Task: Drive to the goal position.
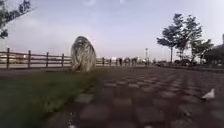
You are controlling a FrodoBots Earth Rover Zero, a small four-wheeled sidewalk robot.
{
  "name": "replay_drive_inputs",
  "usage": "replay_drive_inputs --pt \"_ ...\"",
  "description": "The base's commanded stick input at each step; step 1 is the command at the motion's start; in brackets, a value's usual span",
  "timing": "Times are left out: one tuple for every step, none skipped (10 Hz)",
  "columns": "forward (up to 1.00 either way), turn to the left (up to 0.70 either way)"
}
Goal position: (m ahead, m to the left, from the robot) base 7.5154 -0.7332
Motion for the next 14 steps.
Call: replay_drive_inputs --pt "1.00 0.05" --pt "1.00 -0.29" --pt "1.00 -0.35" --pt "1.00 -0.35" --pt "1.00 -0.35" --pt "1.00 -0.35" --pt "1.00 -0.35" --pt "1.00 -0.35" --pt "1.00 -0.20" --pt "1.00 -0.04" --pt "1.00 0.06" --pt "1.00 0.06" --pt "1.00 0.06" --pt "1.00 0.06"
